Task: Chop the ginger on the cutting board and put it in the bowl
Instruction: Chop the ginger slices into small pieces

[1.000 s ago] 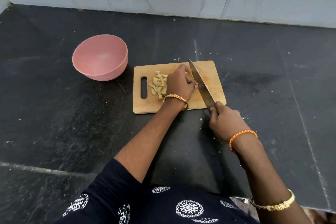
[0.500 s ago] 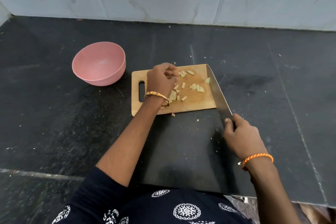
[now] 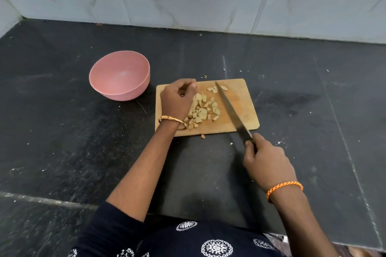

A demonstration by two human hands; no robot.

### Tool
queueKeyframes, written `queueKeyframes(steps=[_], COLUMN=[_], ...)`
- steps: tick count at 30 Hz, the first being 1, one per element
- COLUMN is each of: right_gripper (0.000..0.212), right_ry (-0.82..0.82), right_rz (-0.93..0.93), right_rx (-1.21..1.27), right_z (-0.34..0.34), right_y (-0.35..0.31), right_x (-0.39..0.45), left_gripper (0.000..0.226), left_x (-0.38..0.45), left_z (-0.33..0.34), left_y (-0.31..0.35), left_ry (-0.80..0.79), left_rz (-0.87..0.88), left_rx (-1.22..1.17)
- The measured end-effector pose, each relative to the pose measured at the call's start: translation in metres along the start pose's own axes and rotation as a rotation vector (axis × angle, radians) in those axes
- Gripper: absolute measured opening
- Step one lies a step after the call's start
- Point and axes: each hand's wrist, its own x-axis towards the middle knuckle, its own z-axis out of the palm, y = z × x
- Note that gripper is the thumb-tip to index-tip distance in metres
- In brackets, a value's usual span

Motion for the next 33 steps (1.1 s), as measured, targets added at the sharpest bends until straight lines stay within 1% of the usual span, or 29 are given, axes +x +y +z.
queueKeyframes(steps=[2, 4, 7, 10, 15, 17, 19, 21, 23, 26, 29, 30, 33], right_gripper=[0.017, 0.025, 0.039, 0.040, 0.047, 0.048, 0.048, 0.047, 0.045, 0.045, 0.046, 0.046, 0.045], right_ry=[0.049, 0.065, 0.039, 0.026, -0.066, -0.070, -0.035, -0.030, -0.029, 0.006, -0.019, -0.031, -0.055], right_rz=[0.033, 0.039, 0.024, -0.015, -0.102, -0.114, -0.098, -0.059, -0.022, 0.022, 0.022, 0.022, 0.017], right_rx=[0.011, -0.017, -0.065, -0.085, -0.082, -0.052, 0.018, 0.075, 0.096, 0.152, 0.119, 0.113, 0.134], right_z=[-0.005, -0.007, -0.007, -0.002, 0.000, -0.005, -0.007, -0.005, -0.001, 0.002, 0.005, 0.005, 0.004], right_y=[0.003, 0.004, 0.000, -0.005, -0.009, -0.005, 0.000, 0.006, 0.010, 0.014, 0.013, 0.012, 0.011], right_x=[0.009, 0.017, 0.022, 0.017, 0.001, -0.005, -0.009, -0.010, -0.010, -0.010, -0.008, -0.007, -0.002], left_gripper=[0.013, 0.016, 0.021, 0.027, 0.045, 0.054, 0.056, 0.053, 0.050, 0.066, 0.062, 0.060, 0.050], left_x=[0.007, 0.011, 0.009, 0.001, -0.012, -0.013, -0.015, -0.015, -0.015, -0.009, -0.010, -0.011, -0.010], left_z=[-0.007, -0.011, -0.011, -0.009, 0.000, 0.001, -0.001, -0.001, -0.002, 0.004, 0.009, 0.010, 0.013], left_y=[0.000, -0.002, -0.009, -0.016, -0.026, -0.026, -0.024, -0.020, -0.016, -0.014, -0.018, -0.018, -0.014], left_ry=[0.055, 0.099, 0.153, 0.194, 0.084, 0.062, 0.025, -0.035, -0.066, -0.110, -0.181, -0.200, -0.247], left_rz=[-0.041, -0.079, -0.083, -0.099, -0.149, -0.150, -0.134, -0.132, -0.132, -0.101, -0.027, -0.006, -0.020], left_rx=[-0.124, -0.192, -0.207, -0.177, -0.165, -0.146, -0.118, -0.105, -0.038, 0.135, 0.267, 0.279, 0.201])
